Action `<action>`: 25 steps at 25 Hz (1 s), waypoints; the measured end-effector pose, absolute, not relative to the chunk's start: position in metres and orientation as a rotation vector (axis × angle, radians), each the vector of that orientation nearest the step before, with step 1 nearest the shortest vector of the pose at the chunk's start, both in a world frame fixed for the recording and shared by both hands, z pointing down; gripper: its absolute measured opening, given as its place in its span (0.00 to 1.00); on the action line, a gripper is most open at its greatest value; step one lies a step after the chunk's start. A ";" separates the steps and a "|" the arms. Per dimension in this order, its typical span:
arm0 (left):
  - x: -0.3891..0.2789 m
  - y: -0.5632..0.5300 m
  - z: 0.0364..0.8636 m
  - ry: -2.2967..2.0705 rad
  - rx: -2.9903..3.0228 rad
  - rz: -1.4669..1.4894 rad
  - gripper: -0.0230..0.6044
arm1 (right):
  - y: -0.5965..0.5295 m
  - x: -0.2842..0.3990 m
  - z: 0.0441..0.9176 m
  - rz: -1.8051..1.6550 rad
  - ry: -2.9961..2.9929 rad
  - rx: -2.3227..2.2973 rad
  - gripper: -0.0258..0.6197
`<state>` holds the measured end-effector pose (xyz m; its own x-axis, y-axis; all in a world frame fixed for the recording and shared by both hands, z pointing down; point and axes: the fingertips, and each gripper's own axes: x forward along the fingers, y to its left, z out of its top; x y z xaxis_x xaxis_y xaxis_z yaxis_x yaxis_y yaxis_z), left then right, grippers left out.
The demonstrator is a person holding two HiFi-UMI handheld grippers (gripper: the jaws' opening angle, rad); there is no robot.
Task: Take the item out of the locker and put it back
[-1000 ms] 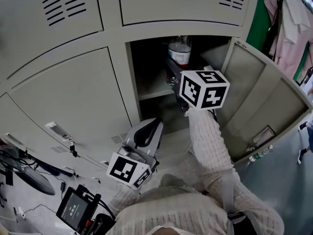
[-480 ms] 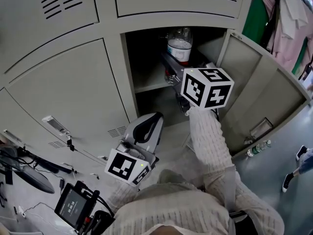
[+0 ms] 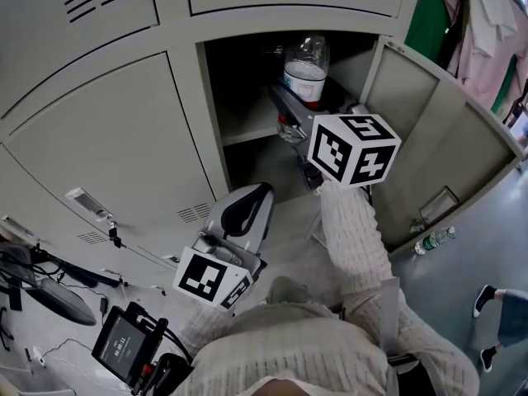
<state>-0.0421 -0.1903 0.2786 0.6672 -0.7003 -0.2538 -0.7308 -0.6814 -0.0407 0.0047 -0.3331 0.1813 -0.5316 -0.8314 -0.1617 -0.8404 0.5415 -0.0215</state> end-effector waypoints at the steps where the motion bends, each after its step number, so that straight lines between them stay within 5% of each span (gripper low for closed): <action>1: -0.042 -0.190 0.279 1.183 -2.741 0.329 0.05 | -0.331 0.005 0.182 0.086 2.620 -1.433 0.51; 25: -0.042 -0.202 0.302 1.205 -2.804 0.259 0.05 | -0.296 0.004 0.244 0.028 2.693 -1.431 0.51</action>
